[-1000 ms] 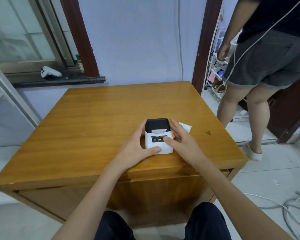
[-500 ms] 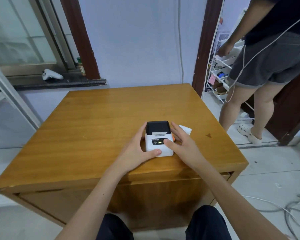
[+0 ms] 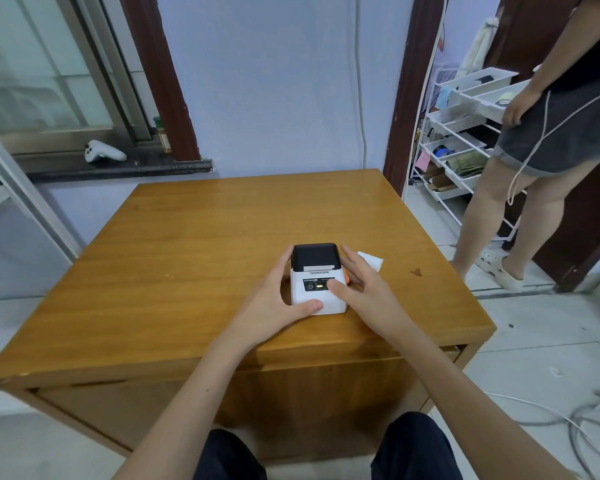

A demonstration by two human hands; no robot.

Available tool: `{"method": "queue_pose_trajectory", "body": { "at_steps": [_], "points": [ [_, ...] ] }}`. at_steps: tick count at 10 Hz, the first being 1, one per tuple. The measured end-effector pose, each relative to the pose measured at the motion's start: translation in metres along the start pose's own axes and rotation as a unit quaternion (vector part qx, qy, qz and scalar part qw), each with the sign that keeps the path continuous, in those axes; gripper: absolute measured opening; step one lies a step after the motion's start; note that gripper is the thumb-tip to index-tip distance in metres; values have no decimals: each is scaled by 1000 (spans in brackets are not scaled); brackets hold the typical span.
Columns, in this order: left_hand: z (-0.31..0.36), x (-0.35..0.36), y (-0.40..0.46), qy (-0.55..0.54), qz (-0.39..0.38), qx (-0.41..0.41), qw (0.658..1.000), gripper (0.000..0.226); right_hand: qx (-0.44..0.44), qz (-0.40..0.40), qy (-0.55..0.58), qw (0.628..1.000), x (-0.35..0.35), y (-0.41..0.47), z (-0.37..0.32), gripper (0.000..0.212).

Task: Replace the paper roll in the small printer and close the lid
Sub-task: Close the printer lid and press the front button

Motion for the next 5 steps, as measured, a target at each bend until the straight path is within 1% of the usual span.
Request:
{"method": "queue_pose_trajectory", "body": {
  "at_steps": [2,3,4,5],
  "points": [
    [0,0,0,-5,1,-1,1000,108,0,2,2,1000,-1,0,-1,67],
    [0,1,0,-9,-1,0,1000,110,-3,-1,0,1000,2,-2,-3,62],
    [0,2,2,-17,-2,3,1000,111,-4,8,-6,1000,1,-1,-1,65],
    [-2,2,1,-23,-1,2,1000,111,-22,23,-35,999,2,-4,-4,60]
  ]
}}
Point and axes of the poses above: each hand's wrist, its own y-axis towards the middle knuckle, its own x-axis out of the palm, z = x × y, the point moved 6 cm from there along y, towards the middle knuckle, and after that the axes turned 14 degrees about y, right-handed, at the moved point
